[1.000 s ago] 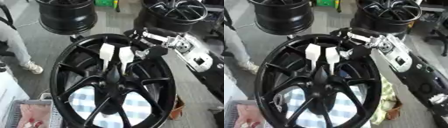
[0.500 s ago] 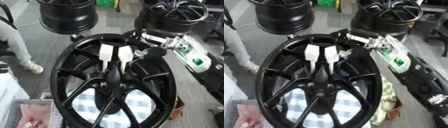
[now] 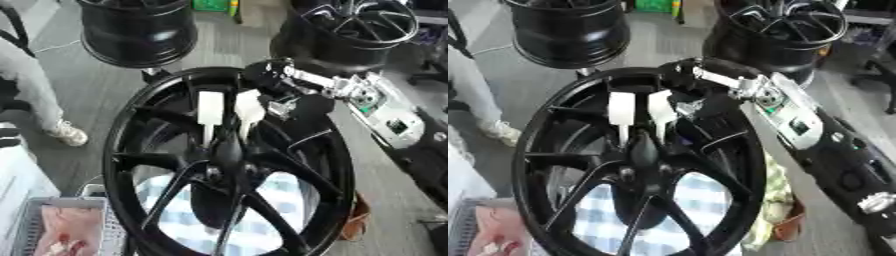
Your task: Pull the pin out of the wheel hub.
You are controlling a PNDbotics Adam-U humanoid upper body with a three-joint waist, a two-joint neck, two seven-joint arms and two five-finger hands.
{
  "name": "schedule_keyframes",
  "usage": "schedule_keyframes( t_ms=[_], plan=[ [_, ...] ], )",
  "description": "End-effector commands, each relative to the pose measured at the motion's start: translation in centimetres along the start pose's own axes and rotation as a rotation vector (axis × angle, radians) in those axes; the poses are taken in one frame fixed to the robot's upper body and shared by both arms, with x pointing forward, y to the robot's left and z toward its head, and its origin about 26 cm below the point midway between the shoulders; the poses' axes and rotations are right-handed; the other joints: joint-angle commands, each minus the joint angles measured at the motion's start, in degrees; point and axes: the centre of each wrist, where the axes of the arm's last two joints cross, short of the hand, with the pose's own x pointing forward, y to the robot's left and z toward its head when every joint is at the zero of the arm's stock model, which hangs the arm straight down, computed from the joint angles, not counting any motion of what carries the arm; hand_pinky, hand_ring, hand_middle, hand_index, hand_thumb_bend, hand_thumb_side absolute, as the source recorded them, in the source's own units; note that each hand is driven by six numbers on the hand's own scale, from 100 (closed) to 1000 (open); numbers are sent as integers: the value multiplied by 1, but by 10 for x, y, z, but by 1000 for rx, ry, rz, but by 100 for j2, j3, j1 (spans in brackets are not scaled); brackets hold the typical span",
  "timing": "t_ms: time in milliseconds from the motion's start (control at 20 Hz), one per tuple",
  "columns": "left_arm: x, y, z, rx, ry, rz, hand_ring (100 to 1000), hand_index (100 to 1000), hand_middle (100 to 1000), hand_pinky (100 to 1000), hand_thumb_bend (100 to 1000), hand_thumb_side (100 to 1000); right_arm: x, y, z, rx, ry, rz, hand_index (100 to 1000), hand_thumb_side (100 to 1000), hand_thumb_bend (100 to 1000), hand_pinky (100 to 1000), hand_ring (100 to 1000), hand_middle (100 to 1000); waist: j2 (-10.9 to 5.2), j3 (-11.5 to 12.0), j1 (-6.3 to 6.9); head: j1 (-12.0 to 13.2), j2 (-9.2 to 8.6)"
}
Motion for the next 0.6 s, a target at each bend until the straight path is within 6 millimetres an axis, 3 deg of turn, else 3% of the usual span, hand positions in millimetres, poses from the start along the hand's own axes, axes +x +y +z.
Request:
schedule_keyframes(
  t_ms=[50,600],
  plan=[
    [5,1,-4,-4,-24,-7,634,809,674,640,142,741,10,-15,5,-45,-37,10,981,605,100,697,786,830,-55,10,26,12,28],
    [5,1,-5,-5,-24,-6,635,809,674,640,141,742,31,-15,9,14,-100,4,982,606,100,704,793,841,-60,45,2,35,28]
  ],
)
